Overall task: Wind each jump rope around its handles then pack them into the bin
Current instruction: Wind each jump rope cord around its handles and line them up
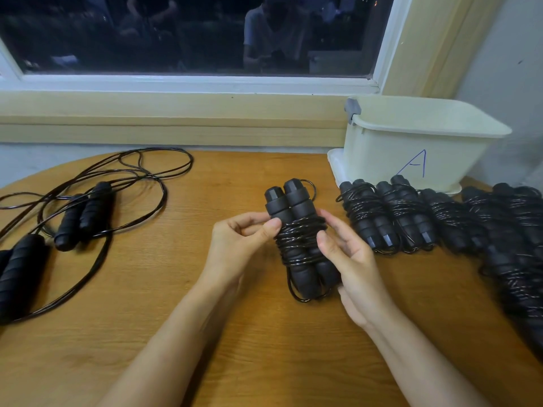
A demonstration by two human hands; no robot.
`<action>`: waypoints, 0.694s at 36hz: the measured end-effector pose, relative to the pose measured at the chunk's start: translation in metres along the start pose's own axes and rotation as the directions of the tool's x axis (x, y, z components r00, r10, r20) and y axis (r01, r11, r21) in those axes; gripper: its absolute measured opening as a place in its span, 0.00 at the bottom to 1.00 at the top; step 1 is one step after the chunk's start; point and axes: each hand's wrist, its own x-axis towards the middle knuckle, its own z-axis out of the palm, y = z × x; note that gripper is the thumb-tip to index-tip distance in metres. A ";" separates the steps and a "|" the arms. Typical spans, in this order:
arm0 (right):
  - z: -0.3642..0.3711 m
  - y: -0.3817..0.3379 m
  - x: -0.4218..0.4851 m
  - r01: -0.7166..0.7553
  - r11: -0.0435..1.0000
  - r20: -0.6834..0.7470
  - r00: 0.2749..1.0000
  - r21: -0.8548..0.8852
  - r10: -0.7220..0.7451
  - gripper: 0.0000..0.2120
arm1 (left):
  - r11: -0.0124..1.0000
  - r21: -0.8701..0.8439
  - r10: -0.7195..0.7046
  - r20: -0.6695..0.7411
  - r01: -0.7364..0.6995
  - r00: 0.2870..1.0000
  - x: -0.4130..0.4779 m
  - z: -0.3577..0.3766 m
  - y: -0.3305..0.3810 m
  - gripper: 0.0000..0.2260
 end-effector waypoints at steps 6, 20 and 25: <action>0.004 0.006 -0.001 0.107 0.990 -0.040 0.993 -0.096 -0.111 0.20 | 0.999 0.045 0.012 -0.036 -0.011 0.999 0.000 0.000 -0.001 0.17; 0.000 0.019 -0.002 0.415 0.670 -0.078 0.814 -0.615 -0.575 0.19 | 0.981 0.154 0.124 -0.057 -0.114 0.991 -0.006 0.007 -0.005 0.17; 0.005 0.019 -0.004 0.377 0.461 0.040 0.807 -0.803 -0.590 0.26 | 0.975 0.163 0.163 -0.075 -0.149 0.984 -0.008 0.010 -0.008 0.17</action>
